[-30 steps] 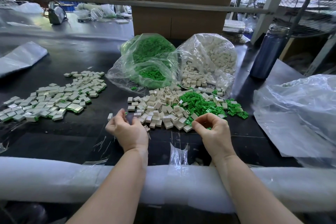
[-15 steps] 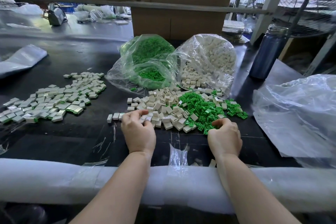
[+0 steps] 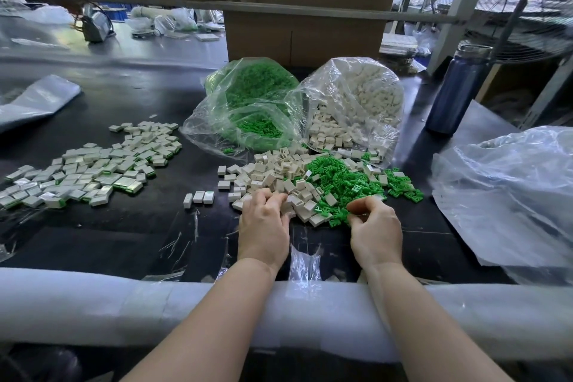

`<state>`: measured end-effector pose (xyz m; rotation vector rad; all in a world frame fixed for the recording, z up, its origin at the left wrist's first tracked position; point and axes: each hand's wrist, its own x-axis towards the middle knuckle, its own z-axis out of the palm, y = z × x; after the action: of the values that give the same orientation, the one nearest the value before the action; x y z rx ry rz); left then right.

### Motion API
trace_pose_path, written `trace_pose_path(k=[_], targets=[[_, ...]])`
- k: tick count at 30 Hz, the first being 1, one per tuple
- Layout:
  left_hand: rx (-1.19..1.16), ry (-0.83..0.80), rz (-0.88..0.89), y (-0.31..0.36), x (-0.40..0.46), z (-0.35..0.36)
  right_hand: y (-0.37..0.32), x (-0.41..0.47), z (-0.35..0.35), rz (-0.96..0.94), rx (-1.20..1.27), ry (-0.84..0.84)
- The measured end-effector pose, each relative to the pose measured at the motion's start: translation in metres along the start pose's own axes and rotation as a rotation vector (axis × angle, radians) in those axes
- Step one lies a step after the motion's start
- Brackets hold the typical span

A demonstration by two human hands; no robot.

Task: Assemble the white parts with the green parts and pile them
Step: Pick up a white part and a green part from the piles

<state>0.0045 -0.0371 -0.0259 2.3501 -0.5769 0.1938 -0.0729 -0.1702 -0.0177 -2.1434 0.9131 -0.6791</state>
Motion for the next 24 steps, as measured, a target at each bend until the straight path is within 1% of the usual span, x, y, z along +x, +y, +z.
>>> trace_pose_path(k=[5,8,10,13,16,19,21,24], targets=[[-0.044,0.087,0.002,-0.0003,0.001,-0.0006,-0.0012,-0.0007,0.0007,-0.039,0.07,-0.001],[-0.069,0.113,0.018,0.0009,-0.0005,-0.0026,-0.0024,-0.0017,0.001,-0.056,0.13,-0.015],[-0.135,0.115,0.044,0.0023,-0.0015,-0.0046,-0.0035,-0.0025,0.0011,-0.079,0.17,-0.029],[-0.265,0.051,0.107,0.0057,-0.0032,-0.008,-0.0051,-0.0033,0.0018,-0.117,0.211,-0.06],[-0.356,-0.084,0.164,0.0088,-0.0046,-0.0094,-0.0061,-0.0045,0.002,-0.143,0.243,-0.068],[-0.376,-0.224,0.223,0.009,-0.006,-0.0084,-0.0065,-0.0057,0.0014,-0.162,0.28,-0.078],[-0.388,-0.262,0.221,0.0083,-0.0062,-0.0078,-0.0063,-0.0057,0.0017,-0.164,0.28,-0.084],[-0.466,-0.28,0.155,0.008,-0.0055,-0.008,-0.0071,-0.005,0.0023,-0.161,0.291,-0.094]])
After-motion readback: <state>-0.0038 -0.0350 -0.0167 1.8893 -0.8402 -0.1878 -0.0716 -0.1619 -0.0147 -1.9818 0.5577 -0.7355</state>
